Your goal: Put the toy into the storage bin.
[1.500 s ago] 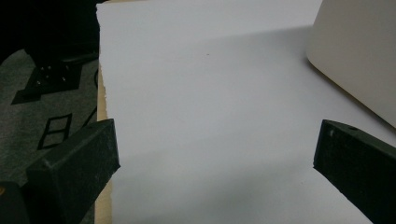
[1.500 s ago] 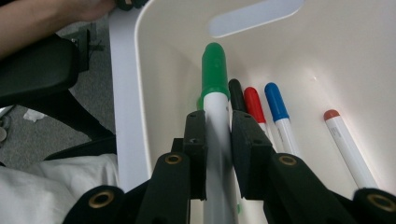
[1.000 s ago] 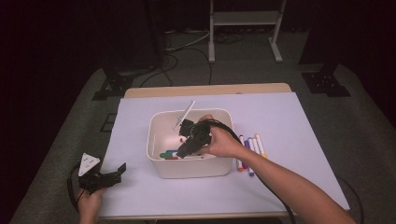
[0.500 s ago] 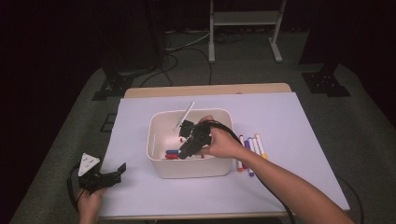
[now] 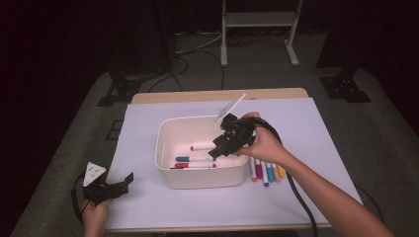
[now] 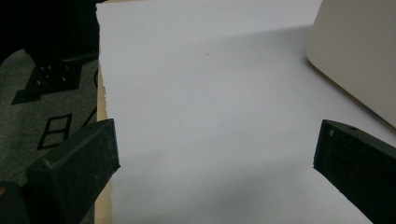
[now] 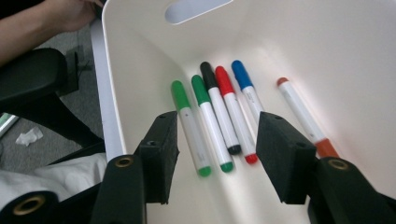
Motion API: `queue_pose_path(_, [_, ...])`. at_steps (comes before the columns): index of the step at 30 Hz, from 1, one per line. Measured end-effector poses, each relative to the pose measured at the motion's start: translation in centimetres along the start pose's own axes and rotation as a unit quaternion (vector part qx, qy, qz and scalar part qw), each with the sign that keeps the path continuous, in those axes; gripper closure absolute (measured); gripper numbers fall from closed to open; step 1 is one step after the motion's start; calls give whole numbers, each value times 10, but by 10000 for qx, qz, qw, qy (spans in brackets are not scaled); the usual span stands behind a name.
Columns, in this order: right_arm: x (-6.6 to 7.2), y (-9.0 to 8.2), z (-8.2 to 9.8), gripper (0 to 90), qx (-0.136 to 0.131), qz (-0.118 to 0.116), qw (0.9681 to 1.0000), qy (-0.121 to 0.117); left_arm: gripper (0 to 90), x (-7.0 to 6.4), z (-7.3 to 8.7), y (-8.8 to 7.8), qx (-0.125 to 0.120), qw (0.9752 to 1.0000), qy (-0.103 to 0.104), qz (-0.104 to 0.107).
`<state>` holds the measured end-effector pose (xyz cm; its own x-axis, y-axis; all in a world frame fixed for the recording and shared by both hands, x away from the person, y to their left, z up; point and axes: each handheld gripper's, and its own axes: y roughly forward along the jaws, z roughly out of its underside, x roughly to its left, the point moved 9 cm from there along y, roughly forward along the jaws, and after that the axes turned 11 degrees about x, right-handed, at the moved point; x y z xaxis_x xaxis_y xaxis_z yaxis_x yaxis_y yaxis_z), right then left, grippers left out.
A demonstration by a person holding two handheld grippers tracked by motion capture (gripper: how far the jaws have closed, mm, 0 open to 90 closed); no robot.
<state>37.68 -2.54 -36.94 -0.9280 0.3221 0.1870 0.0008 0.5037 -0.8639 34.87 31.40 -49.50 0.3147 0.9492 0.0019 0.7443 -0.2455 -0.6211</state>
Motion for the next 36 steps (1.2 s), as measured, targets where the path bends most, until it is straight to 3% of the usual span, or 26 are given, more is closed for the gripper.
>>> queue_pose_path(9, [-20,-42,31,412,-327,278,9985,355,0,0,0,0,14,10000,2,-9])
queue_pose_path(17, [-34,-59,61,398,-424,462,9961,622,0,0,0,0,14,10000,24,-16])
queue_pose_path(27, [-52,-62,96,371,-494,567,9925,966,0,0,0,0,6,10000,26,-32])
queue_pose_path(36, [-73,-46,135,344,-449,645,9872,1387,0,0,0,0,9,10000,37,-37])
